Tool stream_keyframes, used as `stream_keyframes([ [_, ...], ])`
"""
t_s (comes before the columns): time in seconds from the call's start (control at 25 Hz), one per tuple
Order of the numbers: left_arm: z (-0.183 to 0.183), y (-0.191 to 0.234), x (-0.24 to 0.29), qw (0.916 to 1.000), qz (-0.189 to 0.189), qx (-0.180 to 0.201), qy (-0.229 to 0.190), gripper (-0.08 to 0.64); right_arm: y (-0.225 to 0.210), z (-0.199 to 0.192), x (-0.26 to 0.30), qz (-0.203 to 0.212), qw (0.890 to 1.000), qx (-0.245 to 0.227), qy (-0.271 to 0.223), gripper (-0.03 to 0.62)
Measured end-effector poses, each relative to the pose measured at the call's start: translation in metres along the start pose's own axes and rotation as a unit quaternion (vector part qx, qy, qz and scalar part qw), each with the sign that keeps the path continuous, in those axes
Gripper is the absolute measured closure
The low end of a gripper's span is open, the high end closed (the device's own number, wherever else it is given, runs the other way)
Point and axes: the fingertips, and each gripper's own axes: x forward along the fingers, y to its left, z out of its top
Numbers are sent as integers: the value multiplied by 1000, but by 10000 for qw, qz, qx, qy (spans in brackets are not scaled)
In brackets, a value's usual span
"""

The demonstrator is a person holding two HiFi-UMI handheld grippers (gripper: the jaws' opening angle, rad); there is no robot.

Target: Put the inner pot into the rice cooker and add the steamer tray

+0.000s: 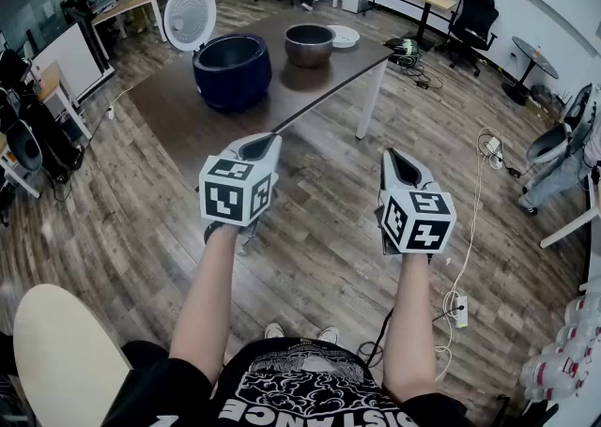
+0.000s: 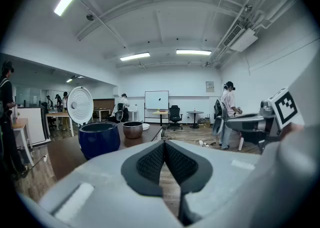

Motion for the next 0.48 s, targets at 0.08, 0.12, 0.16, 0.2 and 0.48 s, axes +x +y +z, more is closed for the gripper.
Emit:
stream_keyframes([
  [0.08, -1, -4, 2, 10000, -9, 9, 14, 558, -2, -2, 0, -4, 10000, 19, 11, 594],
  [0.12, -2, -6, 3, 10000, -16, 12, 26, 558, -4, -3, -1, -3, 10000, 28, 15, 594],
  [0.16, -3, -9, 5, 10000, -25, 14, 37, 557, -6, -4, -1, 2, 10000, 33, 17, 594],
  [0.2, -4, -12, 7, 10000, -33, 12, 46, 558, -8, -4, -2, 11, 10000, 33, 18, 594],
  [0.48, -6, -32, 23, 9999, -58, 33, 89, 557, -26, -10, -2, 57, 10000, 29, 25, 594],
])
